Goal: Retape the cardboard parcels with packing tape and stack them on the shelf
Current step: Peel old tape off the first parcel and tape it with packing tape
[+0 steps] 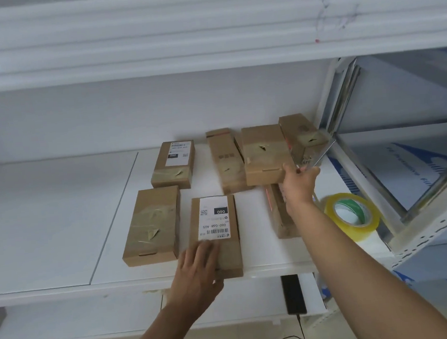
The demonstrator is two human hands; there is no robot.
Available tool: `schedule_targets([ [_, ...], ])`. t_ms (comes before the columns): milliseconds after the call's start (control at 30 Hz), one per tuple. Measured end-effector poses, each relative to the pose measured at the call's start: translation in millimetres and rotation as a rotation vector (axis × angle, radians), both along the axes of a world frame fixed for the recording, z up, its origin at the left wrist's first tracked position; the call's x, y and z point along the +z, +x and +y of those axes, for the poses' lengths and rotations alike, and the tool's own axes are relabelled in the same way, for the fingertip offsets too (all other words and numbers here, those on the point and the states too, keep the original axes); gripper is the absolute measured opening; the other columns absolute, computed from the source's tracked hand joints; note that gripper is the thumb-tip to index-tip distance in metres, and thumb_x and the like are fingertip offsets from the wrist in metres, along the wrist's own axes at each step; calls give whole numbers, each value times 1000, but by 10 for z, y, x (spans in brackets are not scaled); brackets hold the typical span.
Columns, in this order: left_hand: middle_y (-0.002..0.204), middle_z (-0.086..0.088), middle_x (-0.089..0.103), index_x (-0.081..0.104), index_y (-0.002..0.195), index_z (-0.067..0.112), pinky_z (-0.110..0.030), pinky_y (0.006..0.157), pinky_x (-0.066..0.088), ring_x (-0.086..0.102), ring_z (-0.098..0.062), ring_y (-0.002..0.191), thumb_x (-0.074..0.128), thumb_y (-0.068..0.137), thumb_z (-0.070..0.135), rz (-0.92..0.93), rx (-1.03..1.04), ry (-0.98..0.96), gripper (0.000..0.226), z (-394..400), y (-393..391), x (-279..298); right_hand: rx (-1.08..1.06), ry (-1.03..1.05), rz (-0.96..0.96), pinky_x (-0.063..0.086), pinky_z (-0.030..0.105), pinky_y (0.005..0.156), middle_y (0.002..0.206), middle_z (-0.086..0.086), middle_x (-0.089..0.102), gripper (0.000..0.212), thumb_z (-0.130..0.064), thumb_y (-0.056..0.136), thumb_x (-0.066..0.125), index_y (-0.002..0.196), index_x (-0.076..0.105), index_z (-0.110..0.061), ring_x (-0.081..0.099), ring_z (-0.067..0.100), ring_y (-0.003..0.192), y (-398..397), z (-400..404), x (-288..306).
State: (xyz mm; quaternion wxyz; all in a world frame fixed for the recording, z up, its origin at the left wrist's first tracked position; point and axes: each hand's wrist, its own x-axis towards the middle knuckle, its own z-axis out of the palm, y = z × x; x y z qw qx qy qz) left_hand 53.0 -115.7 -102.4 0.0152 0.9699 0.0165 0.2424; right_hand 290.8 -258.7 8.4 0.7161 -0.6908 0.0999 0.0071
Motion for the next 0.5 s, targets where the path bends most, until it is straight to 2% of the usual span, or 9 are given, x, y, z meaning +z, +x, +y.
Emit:
schedule_targets([
  [100, 125, -8, 59, 58, 127, 9, -47, 88, 51, 55, -29, 113, 66, 75, 34, -103, 25, -66, 58, 7, 14, 110, 11, -40, 40, 50, 38, 91, 119, 14, 55, 29, -24, 94, 62, 107, 37, -15, 59, 29, 106, 210, -16, -31],
  [200, 119, -8, 64, 57, 124, 13, -41, 85, 45, 58, -26, 108, 68, 75, 32, -252, 62, -145, 54, -19, 125, 330, 24, -69, 18, 46, 33, 94, 128, 15, 54, 45, -28, 96, 62, 124, 34, -7, 57, 29, 113, 346, -109, -64],
  [267, 119, -11, 65, 54, 124, 13, -41, 86, 44, 58, -27, 107, 74, 74, 32, -321, 79, -161, 57, -49, 239, 510, 6, -69, 7, 42, 30, 90, 123, 10, 55, 42, -32, 97, 61, 120, 33, -10, 55, 24, 107, 391, -184, -57],
  [333, 119, -14, 64, 53, 125, 12, -43, 85, 45, 59, -29, 107, 76, 74, 31, -391, 88, -151, 59, -53, 403, 695, -16, -44, 20, 42, 33, 89, 113, 4, 54, 35, -33, 98, 57, 116, 34, -14, 53, 22, 102, 409, -252, -42],
  [433, 118, -15, 62, 50, 126, 13, -44, 83, 45, 59, -31, 105, 76, 74, 29, -480, 87, -139, 60, -54, 790, 996, -63, -20, 16, 44, 38, 88, 95, -4, 52, 25, -27, 99, 51, 114, 35, -14, 54, 24, 100, 370, -341, -22],
  [500, 118, -14, 60, 50, 126, 13, -45, 85, 45, 56, -31, 106, 74, 75, 31, -499, 58, -127, 60, -93, 1109, 1155, -76, -12, -7, 41, 37, 84, 92, -5, 49, 18, -22, 100, 45, 111, 34, -15, 52, 23, 95, 304, -399, -31],
])
